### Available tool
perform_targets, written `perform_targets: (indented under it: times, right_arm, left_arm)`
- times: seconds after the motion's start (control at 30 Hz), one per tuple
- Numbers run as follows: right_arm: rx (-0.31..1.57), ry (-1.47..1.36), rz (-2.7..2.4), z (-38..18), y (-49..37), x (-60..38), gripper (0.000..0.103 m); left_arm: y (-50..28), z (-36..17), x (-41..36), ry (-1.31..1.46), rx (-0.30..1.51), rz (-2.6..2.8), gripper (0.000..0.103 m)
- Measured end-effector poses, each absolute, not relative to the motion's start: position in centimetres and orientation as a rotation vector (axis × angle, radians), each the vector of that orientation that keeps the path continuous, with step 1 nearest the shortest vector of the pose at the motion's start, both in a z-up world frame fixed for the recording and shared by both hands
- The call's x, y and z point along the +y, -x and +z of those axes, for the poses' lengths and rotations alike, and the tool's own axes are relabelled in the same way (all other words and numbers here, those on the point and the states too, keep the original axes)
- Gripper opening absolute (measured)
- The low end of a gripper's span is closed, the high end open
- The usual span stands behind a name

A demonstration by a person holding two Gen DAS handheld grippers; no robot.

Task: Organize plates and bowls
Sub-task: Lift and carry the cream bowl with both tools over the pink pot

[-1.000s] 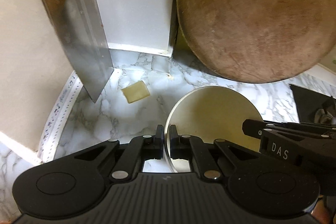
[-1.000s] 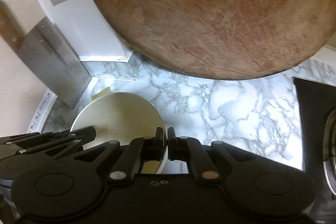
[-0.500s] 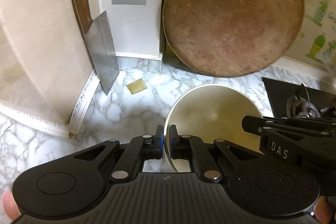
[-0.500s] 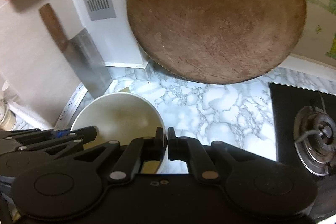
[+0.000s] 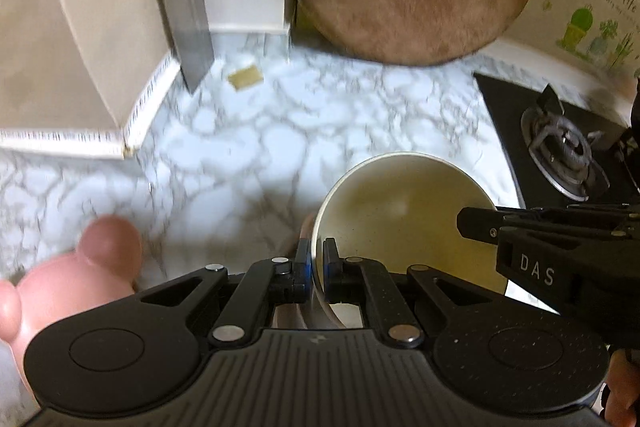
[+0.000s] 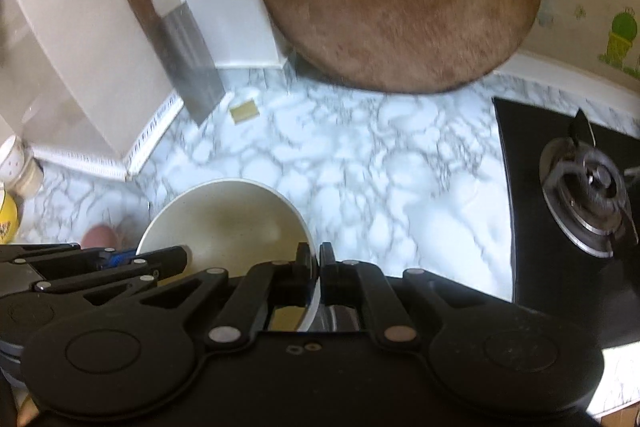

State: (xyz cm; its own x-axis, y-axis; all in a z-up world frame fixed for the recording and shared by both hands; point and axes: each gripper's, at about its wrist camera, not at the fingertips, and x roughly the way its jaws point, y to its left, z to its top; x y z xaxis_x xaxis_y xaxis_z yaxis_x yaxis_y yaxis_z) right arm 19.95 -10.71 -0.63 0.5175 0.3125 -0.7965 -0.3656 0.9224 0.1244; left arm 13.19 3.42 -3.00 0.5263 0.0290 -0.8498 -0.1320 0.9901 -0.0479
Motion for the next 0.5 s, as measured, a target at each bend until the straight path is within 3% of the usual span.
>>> perform_targets:
  times: [0.5]
  right_arm:
    - [1.008,0.078,0.409,-4.1,-19.2,-10.6,0.005]
  left_arm:
    - [-13.0,-5.8,3.0,0.100,1.066,0.124,0.005]
